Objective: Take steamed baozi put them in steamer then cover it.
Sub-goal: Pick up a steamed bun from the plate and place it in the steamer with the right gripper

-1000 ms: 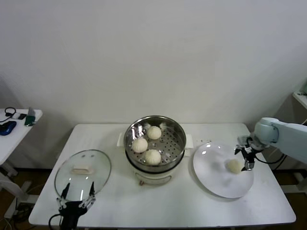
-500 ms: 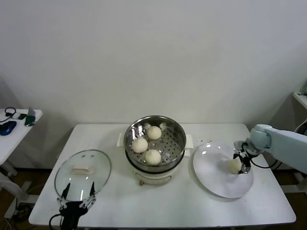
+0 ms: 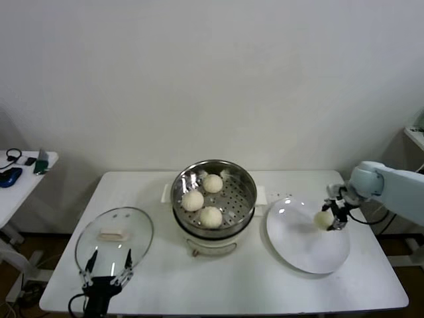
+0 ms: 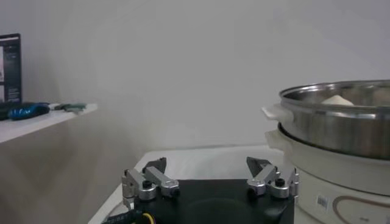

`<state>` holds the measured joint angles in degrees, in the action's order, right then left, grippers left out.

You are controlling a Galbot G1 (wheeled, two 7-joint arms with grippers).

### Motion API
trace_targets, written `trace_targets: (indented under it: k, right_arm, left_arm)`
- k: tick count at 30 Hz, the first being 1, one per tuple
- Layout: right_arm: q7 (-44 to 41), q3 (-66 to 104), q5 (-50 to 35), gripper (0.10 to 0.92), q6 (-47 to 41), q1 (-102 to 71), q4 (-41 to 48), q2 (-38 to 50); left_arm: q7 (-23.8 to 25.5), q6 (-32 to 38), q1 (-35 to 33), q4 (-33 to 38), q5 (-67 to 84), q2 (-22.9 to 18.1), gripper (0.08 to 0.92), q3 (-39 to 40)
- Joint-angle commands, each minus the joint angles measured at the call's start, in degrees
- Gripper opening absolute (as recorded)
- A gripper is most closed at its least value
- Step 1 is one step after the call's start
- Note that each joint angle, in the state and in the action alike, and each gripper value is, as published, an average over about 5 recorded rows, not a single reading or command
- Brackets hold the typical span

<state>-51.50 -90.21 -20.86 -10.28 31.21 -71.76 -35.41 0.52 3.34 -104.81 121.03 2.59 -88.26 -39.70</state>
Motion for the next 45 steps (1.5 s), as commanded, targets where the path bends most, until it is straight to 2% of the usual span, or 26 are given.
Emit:
trace_targets:
  k: [1,5,8,19,31,40,45]
  right_arm:
    - [-0.5,-14.7,-18.7,0.670,-3.4,32.1,-17.3,-5.1]
    - [1.0,-11.7,-26.7,0.670,-6.3,35.1,-20.3,-12.3]
    - [2.6,-8.8,-29.2,0.672,-8.0,33.2,-20.6,-17.6]
    - [7.4,-8.0,-25.9,0.679,-10.5,18.3,-13.1,-30.8]
    - [9.5,-8.2,-17.3,0.680,-10.2,7.3,-2.2,-34.6]
    - [9.2,-7.9,-16.4,0.709,-9.9,6.8,-1.6,-34.8]
    - [9.3,-6.4,-17.4,0.784,-9.3,8.9,-1.8,-33.7]
  left_arm:
    - [0.1,-0.3,0.3,0.3,0.1,0.5,0.823,0.0]
    - [0.3,-0.7,0.8,0.3,0.4,1.0,0.823,0.0]
    - [0.3,-0.8,1.1,0.4,0.6,1.3,0.823,-0.1]
    - [0.4,-1.0,1.9,0.1,1.8,1.5,0.823,-0.6]
    - [0.3,-0.8,1.7,-0.4,2.1,1.6,0.823,-0.9]
    - [0.3,-0.9,1.8,-0.2,2.1,1.4,0.823,-0.8]
    - [0.4,-1.1,1.7,0.2,2.3,1.5,0.823,-1.1]
